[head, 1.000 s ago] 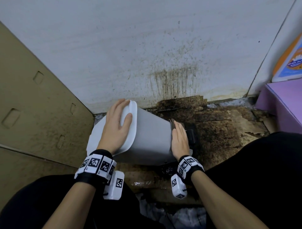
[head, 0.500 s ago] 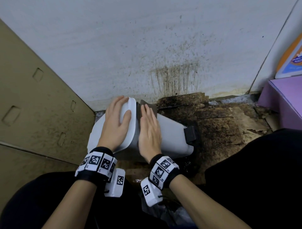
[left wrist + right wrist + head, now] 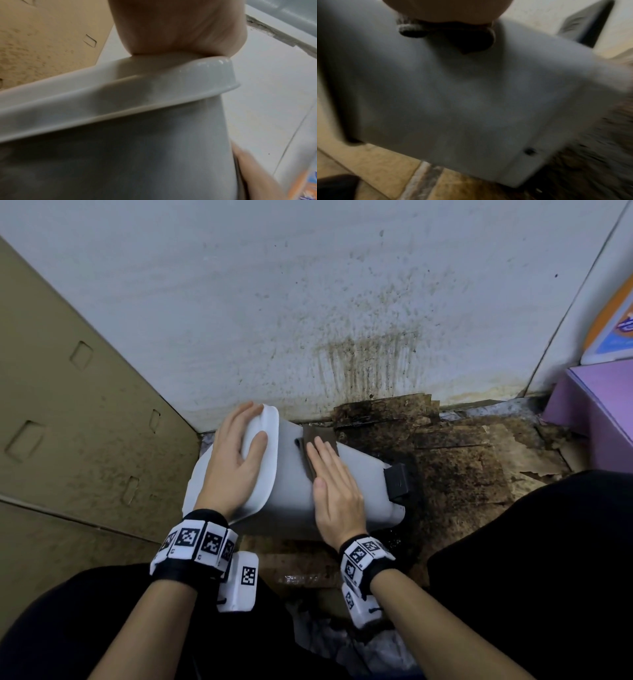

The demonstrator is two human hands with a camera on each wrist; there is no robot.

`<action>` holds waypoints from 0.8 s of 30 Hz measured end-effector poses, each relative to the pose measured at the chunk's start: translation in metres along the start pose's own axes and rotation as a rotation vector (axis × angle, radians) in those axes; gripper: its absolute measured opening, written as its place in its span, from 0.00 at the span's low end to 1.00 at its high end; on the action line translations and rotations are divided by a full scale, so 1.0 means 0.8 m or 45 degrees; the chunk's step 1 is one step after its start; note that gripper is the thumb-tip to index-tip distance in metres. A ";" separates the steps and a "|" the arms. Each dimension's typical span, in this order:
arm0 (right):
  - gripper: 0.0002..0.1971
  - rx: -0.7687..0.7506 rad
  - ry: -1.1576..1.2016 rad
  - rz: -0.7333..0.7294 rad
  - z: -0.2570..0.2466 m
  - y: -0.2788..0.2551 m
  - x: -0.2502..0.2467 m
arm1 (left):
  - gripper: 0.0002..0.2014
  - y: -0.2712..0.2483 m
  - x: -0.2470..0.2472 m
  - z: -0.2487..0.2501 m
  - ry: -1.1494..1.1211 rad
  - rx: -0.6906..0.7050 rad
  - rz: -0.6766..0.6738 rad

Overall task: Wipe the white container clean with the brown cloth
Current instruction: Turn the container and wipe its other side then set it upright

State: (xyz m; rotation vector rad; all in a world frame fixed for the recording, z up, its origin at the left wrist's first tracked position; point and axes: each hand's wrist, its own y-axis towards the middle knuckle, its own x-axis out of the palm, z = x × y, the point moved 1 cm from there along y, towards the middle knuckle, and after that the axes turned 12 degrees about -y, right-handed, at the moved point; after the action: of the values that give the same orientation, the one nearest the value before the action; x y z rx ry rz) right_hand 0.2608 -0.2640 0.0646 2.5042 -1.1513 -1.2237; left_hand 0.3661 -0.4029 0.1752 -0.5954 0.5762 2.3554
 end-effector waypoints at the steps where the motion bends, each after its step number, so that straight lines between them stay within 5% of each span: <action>1: 0.26 0.014 -0.009 -0.012 0.013 -0.005 0.000 | 0.20 0.001 -0.001 -0.001 -0.008 -0.007 0.000; 12: 0.26 0.254 -0.027 -0.094 0.113 -0.066 -0.005 | 0.21 0.002 -0.001 0.003 -0.038 -0.014 0.013; 24: 0.28 0.579 0.146 0.153 0.025 -0.028 0.024 | 0.21 0.006 0.007 0.007 0.045 -0.004 0.009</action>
State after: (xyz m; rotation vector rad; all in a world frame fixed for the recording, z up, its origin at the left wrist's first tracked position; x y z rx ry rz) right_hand 0.2664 -0.2573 0.0301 2.7129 -1.6785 -0.8503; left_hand 0.3578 -0.4005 0.1782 -0.6384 0.5915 2.3571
